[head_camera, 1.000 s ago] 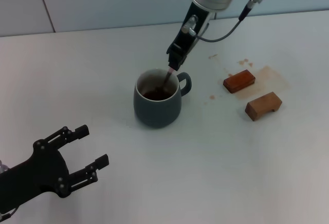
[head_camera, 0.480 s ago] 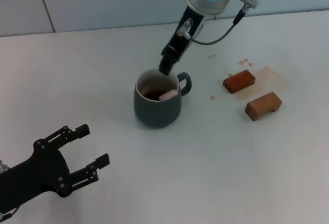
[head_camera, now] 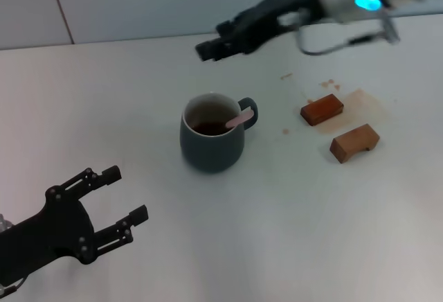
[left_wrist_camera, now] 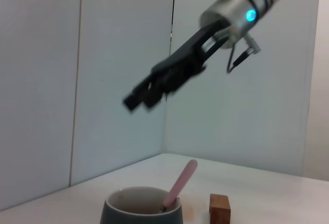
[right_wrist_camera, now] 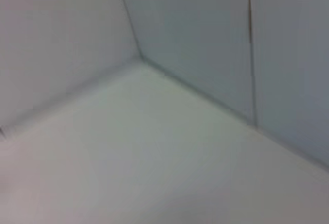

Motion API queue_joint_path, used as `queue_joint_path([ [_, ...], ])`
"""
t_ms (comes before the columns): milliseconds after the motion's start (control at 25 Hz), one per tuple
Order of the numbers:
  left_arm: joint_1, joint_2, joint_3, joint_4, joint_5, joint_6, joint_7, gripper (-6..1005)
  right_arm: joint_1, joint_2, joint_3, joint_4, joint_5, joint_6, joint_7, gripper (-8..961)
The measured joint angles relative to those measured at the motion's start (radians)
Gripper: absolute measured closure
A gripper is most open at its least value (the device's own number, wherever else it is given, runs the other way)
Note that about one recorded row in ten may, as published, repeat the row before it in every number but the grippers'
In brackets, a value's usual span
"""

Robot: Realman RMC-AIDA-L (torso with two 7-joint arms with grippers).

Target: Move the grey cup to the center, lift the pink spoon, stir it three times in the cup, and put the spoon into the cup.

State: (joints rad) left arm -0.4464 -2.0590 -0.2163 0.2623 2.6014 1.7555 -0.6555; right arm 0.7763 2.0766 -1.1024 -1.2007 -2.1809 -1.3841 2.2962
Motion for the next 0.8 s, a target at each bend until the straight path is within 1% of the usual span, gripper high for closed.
queue_joint_path([
  [80,-0.004,0.0,0.0,0.0,0.0,0.0,-0.007,210,-0.123,-0.002,0.032,-0.041,0.204,-0.003,-0.14,298],
  [160,-0.011,0.001,0.0,0.0,0.0,0.0,-0.015,211,-0.237,-0.002,0.056,-0.031,0.393,-0.008,-0.306,248],
  [200,-0.011,0.001,0.0,0.0,0.0,0.0,-0.015,211,-0.301,-0.002,0.065,-0.005,0.504,-0.013,-0.426,237],
  [280,-0.021,0.005,0.003,0.002,0.004,0.0,-0.023,211,-0.377,-0.003,0.078,0.07,0.635,-0.024,-0.613,217],
  [320,-0.028,0.007,0.008,0.004,0.006,0.001,-0.03,211,-0.408,-0.006,0.094,0.128,0.686,-0.036,-0.72,206],
  [400,-0.037,0.01,0.018,0.007,0.007,0.001,-0.042,211,-0.441,-0.016,0.148,0.252,0.734,-0.09,-0.891,185],
  [440,-0.037,0.01,0.018,0.007,0.007,0.001,-0.042,211,-0.443,-0.028,0.188,0.329,0.727,-0.129,-0.962,174],
  [480,-0.066,0.027,0.054,0.01,0.006,-0.003,-0.088,211,-0.442,-0.041,0.218,0.398,0.716,-0.164,-1.02,164],
  [520,-0.074,0.033,0.064,0.011,0.006,-0.005,-0.1,211,-0.437,-0.06,0.246,0.469,0.698,-0.199,-1.078,153],
  [560,-0.074,0.033,0.064,0.011,0.006,-0.005,-0.1,211,-0.429,-0.102,0.274,0.598,0.668,-0.239,-1.167,143],
  [600,-0.086,0.041,0.077,0.011,0.006,-0.006,-0.118,211,-0.429,-0.102,0.274,0.598,0.668,-0.239,-1.167,144],
  [640,-0.115,0.063,0.11,0.021,0.005,-0.01,-0.169,211,-0.427,-0.123,0.278,0.651,0.654,-0.246,-1.201,145],
  [720,-0.142,0.075,0.131,0.039,0.003,-0.01,-0.215,211,-0.427,-0.147,0.279,0.701,0.623,-0.247,-1.239,147],
  [800,-0.171,0.083,0.151,0.072,0.002,-0.01,-0.258,211,-0.424,-0.158,0.28,0.713,0.566,-0.24,-1.25,149],
])
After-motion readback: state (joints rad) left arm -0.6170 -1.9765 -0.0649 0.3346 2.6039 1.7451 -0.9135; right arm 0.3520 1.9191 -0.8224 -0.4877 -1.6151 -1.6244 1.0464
